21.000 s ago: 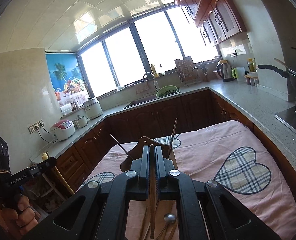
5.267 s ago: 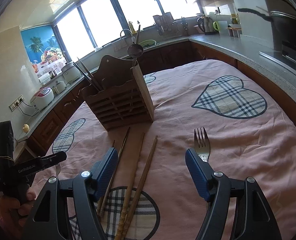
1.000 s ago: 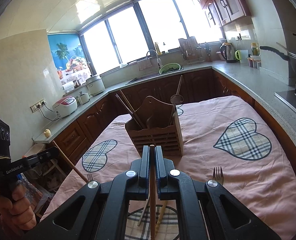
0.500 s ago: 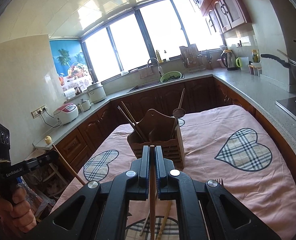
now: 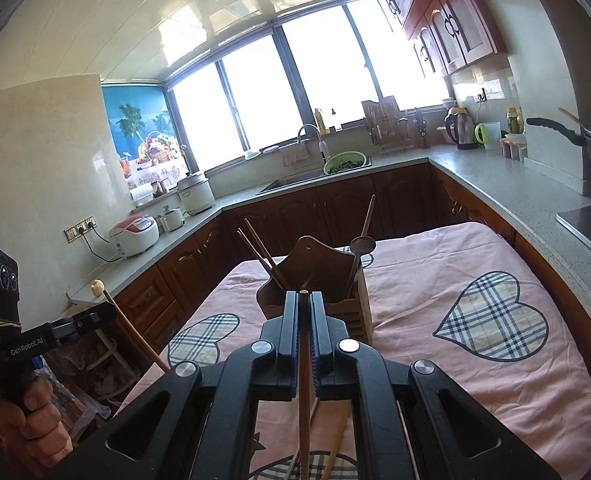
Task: Organize utensils
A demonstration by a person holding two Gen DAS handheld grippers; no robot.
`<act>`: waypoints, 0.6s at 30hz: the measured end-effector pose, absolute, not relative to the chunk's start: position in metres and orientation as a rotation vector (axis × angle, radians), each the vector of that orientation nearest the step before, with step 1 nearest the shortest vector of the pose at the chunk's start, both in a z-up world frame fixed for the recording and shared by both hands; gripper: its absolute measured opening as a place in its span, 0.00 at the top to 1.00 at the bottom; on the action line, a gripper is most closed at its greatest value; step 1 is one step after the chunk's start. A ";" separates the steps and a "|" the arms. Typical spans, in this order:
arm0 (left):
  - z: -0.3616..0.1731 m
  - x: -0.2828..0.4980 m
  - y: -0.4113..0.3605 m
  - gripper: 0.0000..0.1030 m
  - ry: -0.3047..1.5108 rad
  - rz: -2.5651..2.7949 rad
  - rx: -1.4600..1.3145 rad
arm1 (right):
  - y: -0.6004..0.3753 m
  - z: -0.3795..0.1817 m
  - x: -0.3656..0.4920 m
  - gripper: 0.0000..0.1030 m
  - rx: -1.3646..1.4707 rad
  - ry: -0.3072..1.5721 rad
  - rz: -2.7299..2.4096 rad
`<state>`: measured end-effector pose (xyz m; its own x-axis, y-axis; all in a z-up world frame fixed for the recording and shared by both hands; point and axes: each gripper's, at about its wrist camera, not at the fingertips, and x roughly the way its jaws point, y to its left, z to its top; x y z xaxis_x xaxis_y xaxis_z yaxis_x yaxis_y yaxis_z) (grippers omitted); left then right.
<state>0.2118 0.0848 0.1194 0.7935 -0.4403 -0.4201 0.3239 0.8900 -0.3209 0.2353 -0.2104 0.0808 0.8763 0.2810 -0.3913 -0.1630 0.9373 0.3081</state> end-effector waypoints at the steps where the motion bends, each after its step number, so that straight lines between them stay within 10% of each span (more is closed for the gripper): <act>1: 0.121 0.213 0.084 0.99 0.503 -0.415 -0.237 | -0.211 0.082 0.237 0.96 0.272 0.444 0.235; 18: 0.144 0.248 0.086 1.00 0.414 -0.419 -0.228 | -0.211 0.108 0.278 0.96 0.250 0.377 0.243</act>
<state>0.2484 0.0864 0.1440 0.8325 -0.4369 -0.3405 0.3458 0.8901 -0.2968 0.2781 -0.2107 0.1082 0.9017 0.2783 -0.3308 -0.1863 0.9406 0.2837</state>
